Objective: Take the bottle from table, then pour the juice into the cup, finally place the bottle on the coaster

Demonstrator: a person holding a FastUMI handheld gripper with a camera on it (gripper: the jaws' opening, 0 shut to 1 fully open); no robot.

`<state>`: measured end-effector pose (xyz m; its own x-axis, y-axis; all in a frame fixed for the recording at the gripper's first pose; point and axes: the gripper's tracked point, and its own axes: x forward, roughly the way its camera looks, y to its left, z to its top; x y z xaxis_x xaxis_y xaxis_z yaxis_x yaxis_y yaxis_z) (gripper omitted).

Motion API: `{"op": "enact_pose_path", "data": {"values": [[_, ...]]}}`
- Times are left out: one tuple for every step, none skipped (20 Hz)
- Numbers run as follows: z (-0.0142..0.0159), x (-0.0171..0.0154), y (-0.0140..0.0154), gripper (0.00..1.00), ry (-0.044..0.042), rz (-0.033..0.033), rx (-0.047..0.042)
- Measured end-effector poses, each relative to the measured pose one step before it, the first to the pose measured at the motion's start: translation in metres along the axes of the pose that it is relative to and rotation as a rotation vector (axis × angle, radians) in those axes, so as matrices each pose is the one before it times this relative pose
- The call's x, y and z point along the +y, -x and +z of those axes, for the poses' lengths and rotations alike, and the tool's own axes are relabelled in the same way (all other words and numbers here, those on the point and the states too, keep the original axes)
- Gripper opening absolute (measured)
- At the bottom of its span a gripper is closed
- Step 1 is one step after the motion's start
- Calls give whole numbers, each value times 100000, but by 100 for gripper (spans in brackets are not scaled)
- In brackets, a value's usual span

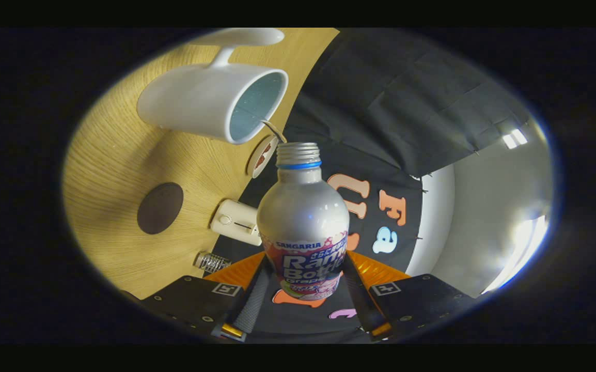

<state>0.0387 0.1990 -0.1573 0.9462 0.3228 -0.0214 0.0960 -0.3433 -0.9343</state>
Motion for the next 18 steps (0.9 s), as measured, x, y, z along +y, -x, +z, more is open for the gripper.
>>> {"op": "enact_pose_path", "data": {"values": [[64, -122, -83, 76, 762, -583, -32], [-38, -236, -65, 76, 1036, -737, 90], [57, -117, 62, 76, 674, -321, -252], [6, -83, 14, 76, 348, -163, -27], [9, 11, -104, 76, 493, -311, -296], [-66, -97, -107, 76, 474, -421, -120], [1, -79, -24, 76, 243, -235, -209], [33, -123, -18, 76, 225, -403, -34], [-37, -58, 15, 76, 68, -224, 47], [76, -93, 44, 76, 456, -398, -381], [53, -114, -118, 76, 723, -124, -129], [15, -209, -22, 76, 778, -349, -127], [-51, -181, 35, 76, 583, -334, -102], [-5, -62, -40, 76, 257, -107, -93], [-6, -57, -15, 76, 215, -421, 50], [102, 5, 45, 76, 209, 32, -44], [9, -123, 22, 76, 90, -319, 179], [57, 19, 78, 76, 41, 117, -61]]}}
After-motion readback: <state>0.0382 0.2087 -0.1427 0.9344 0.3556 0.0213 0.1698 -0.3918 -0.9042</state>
